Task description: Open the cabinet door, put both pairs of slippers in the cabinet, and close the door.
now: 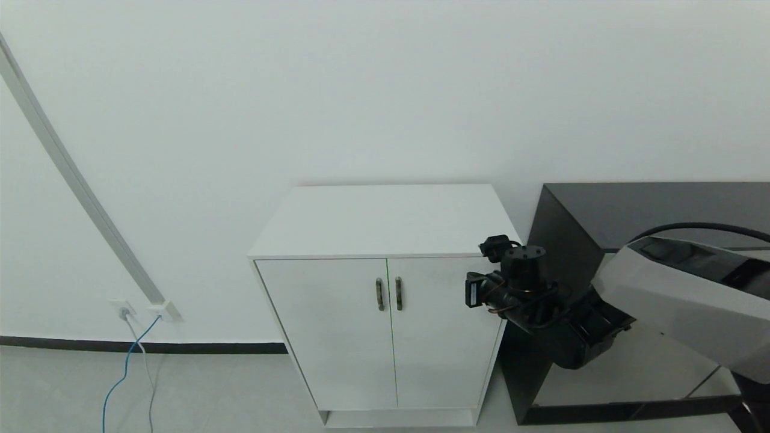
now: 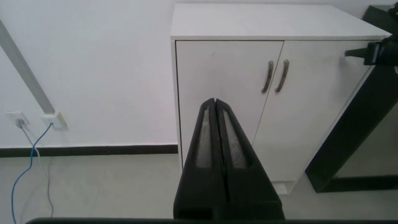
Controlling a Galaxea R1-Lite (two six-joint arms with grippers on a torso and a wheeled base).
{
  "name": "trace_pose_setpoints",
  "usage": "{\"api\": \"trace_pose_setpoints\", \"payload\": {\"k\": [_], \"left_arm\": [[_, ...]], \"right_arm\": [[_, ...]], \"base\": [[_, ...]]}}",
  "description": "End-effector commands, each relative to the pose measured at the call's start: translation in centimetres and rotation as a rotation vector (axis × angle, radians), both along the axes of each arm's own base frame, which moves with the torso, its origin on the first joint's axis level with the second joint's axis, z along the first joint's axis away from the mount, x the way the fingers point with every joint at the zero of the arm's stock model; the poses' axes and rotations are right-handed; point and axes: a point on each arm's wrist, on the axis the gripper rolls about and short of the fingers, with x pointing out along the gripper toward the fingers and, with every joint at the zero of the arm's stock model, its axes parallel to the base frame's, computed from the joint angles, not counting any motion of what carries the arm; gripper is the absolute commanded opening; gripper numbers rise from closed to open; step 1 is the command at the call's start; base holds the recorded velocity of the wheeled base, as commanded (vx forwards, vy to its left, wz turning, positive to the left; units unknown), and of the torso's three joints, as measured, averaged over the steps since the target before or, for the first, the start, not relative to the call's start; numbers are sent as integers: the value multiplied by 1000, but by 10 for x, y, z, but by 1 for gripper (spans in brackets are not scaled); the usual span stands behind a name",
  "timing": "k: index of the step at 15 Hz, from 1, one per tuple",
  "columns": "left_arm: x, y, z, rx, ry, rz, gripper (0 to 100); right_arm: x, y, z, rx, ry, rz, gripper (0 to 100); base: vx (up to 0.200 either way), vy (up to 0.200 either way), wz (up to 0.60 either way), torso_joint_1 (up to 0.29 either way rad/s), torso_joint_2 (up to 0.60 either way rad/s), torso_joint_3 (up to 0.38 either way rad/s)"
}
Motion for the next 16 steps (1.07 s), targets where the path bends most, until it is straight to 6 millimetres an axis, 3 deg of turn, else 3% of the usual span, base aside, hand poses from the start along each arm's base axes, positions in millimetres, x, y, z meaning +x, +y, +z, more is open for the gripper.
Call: {"api": "trace_pose_setpoints", "payload": {"k": [1, 6, 11, 16], "left_arm": [[0, 0, 0, 0, 1, 1, 0], [0, 0, 0, -2, 1, 1, 0], [0, 0, 0, 0, 1, 1, 0], [0, 0, 0, 1, 1, -1, 0]], "right_arm": [[-27, -24, 30, 18, -36, -25, 0], [-95, -112, 45, 16, -31, -181, 0], [-171, -184, 55, 9, -35, -388, 0], [-226, -205, 68, 20, -97, -479, 0]], "base": [[0, 0, 0, 0, 0, 0], [0, 0, 0, 0, 0, 0], [0, 0, 0, 0, 0, 0], [0, 0, 0, 0, 0, 0]]}}
